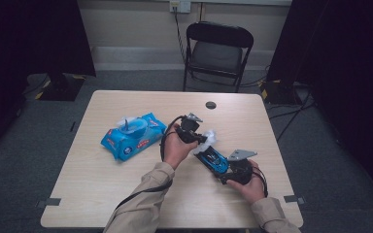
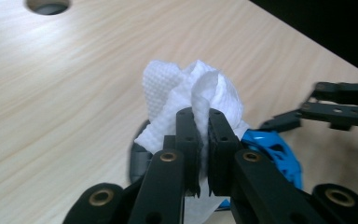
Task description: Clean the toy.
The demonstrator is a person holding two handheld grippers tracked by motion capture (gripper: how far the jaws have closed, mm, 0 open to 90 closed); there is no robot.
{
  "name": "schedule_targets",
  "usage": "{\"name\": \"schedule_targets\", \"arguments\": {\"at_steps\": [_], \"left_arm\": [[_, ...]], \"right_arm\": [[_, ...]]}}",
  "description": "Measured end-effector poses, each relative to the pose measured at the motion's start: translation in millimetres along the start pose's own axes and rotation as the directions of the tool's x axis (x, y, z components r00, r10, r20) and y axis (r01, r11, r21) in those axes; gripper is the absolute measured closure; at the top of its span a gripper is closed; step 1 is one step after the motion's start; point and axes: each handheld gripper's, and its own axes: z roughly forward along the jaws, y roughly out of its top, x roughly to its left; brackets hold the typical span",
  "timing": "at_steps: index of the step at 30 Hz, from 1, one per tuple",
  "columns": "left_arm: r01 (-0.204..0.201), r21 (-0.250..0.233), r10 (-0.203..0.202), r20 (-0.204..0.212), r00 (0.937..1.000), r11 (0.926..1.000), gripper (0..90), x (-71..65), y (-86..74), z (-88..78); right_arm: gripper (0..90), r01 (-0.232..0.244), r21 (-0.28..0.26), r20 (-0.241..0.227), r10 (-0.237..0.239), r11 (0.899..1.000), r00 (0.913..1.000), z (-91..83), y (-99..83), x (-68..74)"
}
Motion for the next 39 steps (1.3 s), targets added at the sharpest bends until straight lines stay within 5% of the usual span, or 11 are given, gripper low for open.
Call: {"name": "schedule_targets", "arguments": {"at_steps": [5,10,39], "left_arm": [[0.030,0.003,-0.029,-0.016,0.9994,0.9996,85.5,8.2,-7.0,7.5],[0.002,0.040,-0.001,-0.028,0.9996,0.9992,85.1,6.5,-16.7,23.3],[-0.013,0.039,0.014,-0.017,0.9998,0.9992,84.4,-3.2,-12.7,30.1]], "right_arm": [[23.5,0.000,0.000,0.000,0.000,1.000,1.0000,0.0,0.0,0.0],[23.5,0.000,0.000,-0.001,0.000,1.000,1.0000,0.0,0.0,0.0],[23.5,0.001,0.000,-0.001,-0.001,1.000,1.0000,0.2,0.1,-0.3]]}}
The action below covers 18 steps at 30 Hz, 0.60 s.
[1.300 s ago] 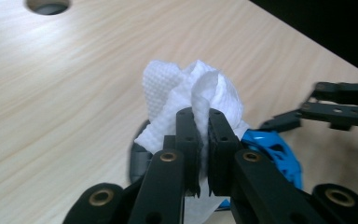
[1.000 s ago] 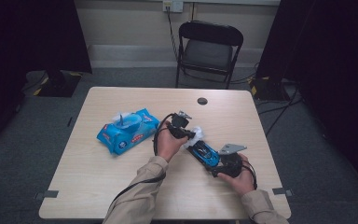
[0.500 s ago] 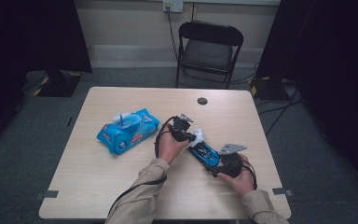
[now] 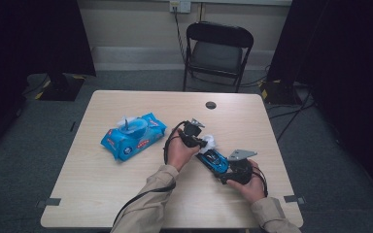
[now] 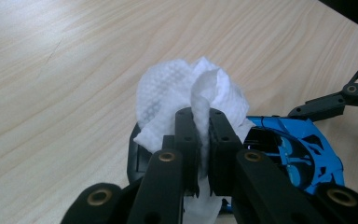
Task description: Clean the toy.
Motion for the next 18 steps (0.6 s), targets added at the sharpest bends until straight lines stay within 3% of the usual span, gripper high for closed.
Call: {"name": "schedule_targets", "arguments": {"at_steps": [9,18], "left_arm": [[-0.021,0.008,0.021,0.016,0.9997,0.9998,84.4,-9.8,1.1,5.5],[-0.049,-0.026,0.051,0.072,0.9961,0.9985,84.4,-26.5,-4.0,7.0]], "right_arm": [[23.5,0.000,0.001,-0.001,0.000,1.000,1.0000,0.0,0.1,-0.1],[23.5,-0.001,0.000,0.003,0.001,1.000,1.0000,0.3,0.3,0.0]]}}
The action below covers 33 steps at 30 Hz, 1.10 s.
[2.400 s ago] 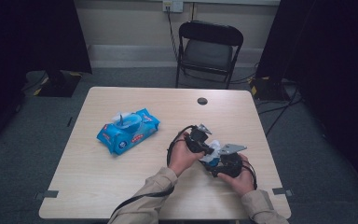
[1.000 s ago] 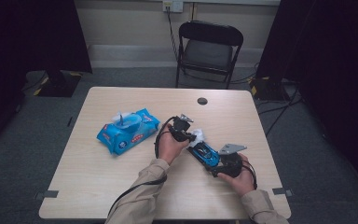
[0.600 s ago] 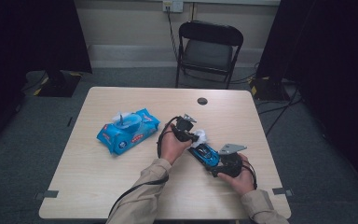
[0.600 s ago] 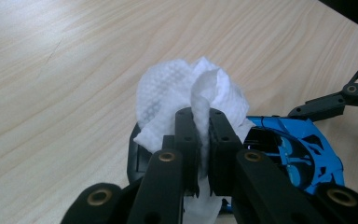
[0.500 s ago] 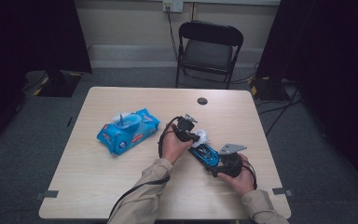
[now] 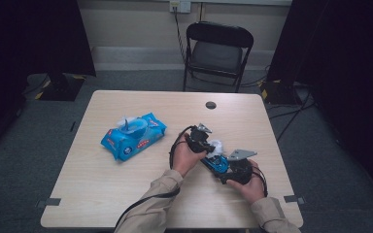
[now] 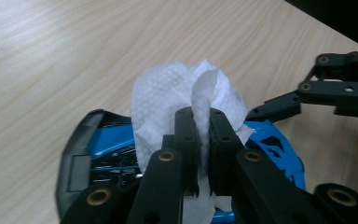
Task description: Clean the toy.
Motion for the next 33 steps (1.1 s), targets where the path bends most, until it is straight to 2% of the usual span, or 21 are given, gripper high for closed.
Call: {"name": "schedule_targets", "arguments": {"at_steps": [4,6,8,10,16,21,24,31,33], "left_arm": [[-0.026,0.018,0.024,0.068,0.9974,0.9995,84.5,-16.4,-1.2,5.2],[-0.050,0.041,0.047,0.080,0.9957,0.9979,84.5,-23.9,-2.8,10.0],[-0.057,0.041,0.053,0.097,0.9939,0.9975,84.5,-29.1,-4.6,13.7],[-0.038,0.042,0.033,0.116,0.9927,0.9984,84.5,-33.4,-7.4,16.5],[-0.041,0.051,0.034,0.124,0.9917,0.9979,84.6,-38.9,-9.0,17.3],[-0.038,0.054,0.031,0.121,0.9922,0.9978,84.7,-36.7,-7.7,11.2],[-0.039,0.040,0.034,0.110,0.9934,0.9985,84.6,-32.2,-5.1,0.6],[-0.008,-0.010,0.008,0.040,0.9992,0.9999,84.6,-6.1,-1.5,-37.7],[-0.010,-0.018,0.010,0.017,0.9998,0.9998,84.6,1.3,-2.4,-47.3]], "right_arm": [[23.5,-0.001,-0.001,0.003,0.001,1.000,1.0000,0.3,0.2,0.1],[23.5,-0.001,-0.001,0.003,0.001,1.000,1.0000,0.4,0.3,0.1],[23.6,-0.003,0.000,0.003,0.003,1.000,1.0000,0.3,0.3,0.3],[23.6,-0.005,0.001,0.002,0.005,1.000,1.0000,0.3,0.3,0.4],[23.5,-0.005,0.001,0.003,0.005,1.000,1.0000,0.3,0.3,0.4],[23.5,-0.005,0.002,0.003,0.005,1.000,1.0000,0.4,0.5,0.3],[23.5,-0.004,0.002,0.002,0.004,1.000,1.0000,0.4,0.5,0.2],[23.4,-0.005,0.001,0.004,0.005,1.000,1.0000,0.4,0.5,0.2],[23.3,-0.003,0.000,0.004,0.003,1.000,1.0000,0.5,0.5,0.1]]}}
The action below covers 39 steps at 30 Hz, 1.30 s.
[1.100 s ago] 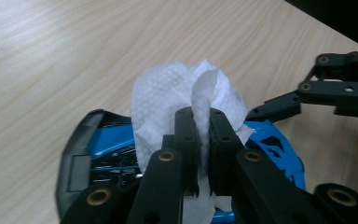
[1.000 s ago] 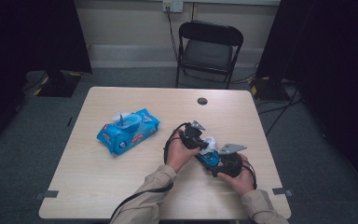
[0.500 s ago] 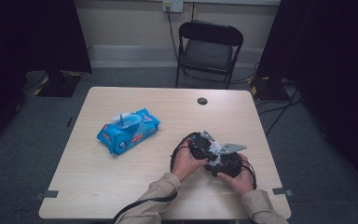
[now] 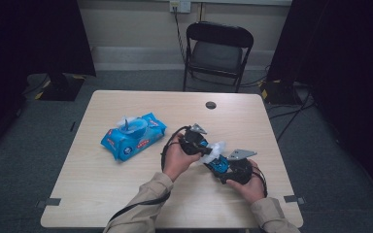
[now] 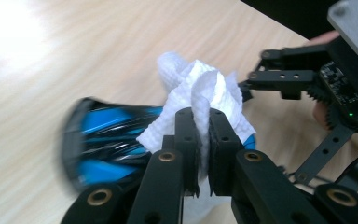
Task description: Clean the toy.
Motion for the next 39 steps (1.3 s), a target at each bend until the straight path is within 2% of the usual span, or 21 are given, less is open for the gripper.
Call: {"name": "schedule_targets", "arguments": {"at_steps": [5,10,13,15,17,23,26,28,31,32,34,39], "left_arm": [[0.036,-0.024,-0.037,-0.055,0.9978,0.9991,84.6,19.8,-8.1,-25.2],[0.075,-0.041,-0.078,-0.099,0.9920,0.9964,84.7,36.6,-19.5,-46.1],[0.088,-0.048,-0.093,-0.118,0.9887,0.9950,84.6,42.6,-27.0,-54.1],[0.098,-0.042,-0.103,-0.139,0.9850,0.9943,84.6,45.5,-33.7,-57.1],[0.101,-0.029,-0.104,-0.154,0.9825,0.9945,84.6,47.1,-41.6,-57.2],[0.127,0.006,-0.124,-0.157,0.9798,0.9919,84.5,48.5,-64.1,-50.0],[0.127,0.016,-0.124,-0.151,0.9808,0.9917,84.5,45.9,-71.3,-44.7],[0.124,0.031,-0.118,-0.144,0.9825,0.9918,84.6,43.7,-73.8,-41.0],[0.116,0.042,-0.109,-0.139,0.9843,0.9924,84.5,39.8,-75.4,-35.1],[0.115,0.045,-0.108,-0.137,0.9847,0.9923,84.6,38.6,-75.3,-33.1],[0.116,0.044,-0.109,-0.135,0.9848,0.9923,84.5,36.5,-75.0,-29.3],[0.114,0.050,-0.107,-0.128,0.9860,0.9922,84.5,32.4,-74.2,-20.0]], "right_arm": [[23.2,-0.004,0.005,-0.001,0.004,1.000,1.0000,-0.5,0.1,0.2],[22.3,-0.006,0.013,-0.008,0.006,1.000,0.9999,-0.9,1.0,-1.0],[21.0,-0.017,0.020,-0.014,0.017,1.000,0.9998,-2.3,2.2,-2.8],[20.9,-0.024,0.005,-0.016,0.024,1.000,0.9996,-4.2,3.0,-3.5],[20.6,-0.020,-0.002,-0.014,0.020,1.000,0.9997,-7.1,4.6,-3.9],[20.1,-0.017,-0.035,-0.006,0.017,0.999,0.9998,-17.5,11.4,-4.3],[21.1,-0.035,-0.058,0.002,0.035,0.998,0.9994,-23.7,17.0,-8.0],[25.6,-0.050,-0.070,-0.008,0.049,0.996,0.9988,-25.1,20.2,-9.9],[29.4,-0.042,-0.071,0.007,0.042,0.997,0.9991,-21.9,25.6,-10.4],[32.2,-0.041,-0.070,-0.009,0.040,0.997,0.9991,-19.2,27.5,-10.1],[34.3,-0.042,-0.068,-0.009,0.041,0.997,0.9991,-14.7,30.7,-8.8],[35.0,-0.047,-0.067,-0.017,0.046,0.997,0.9988,-2.0,39.1,-7.5]]}}
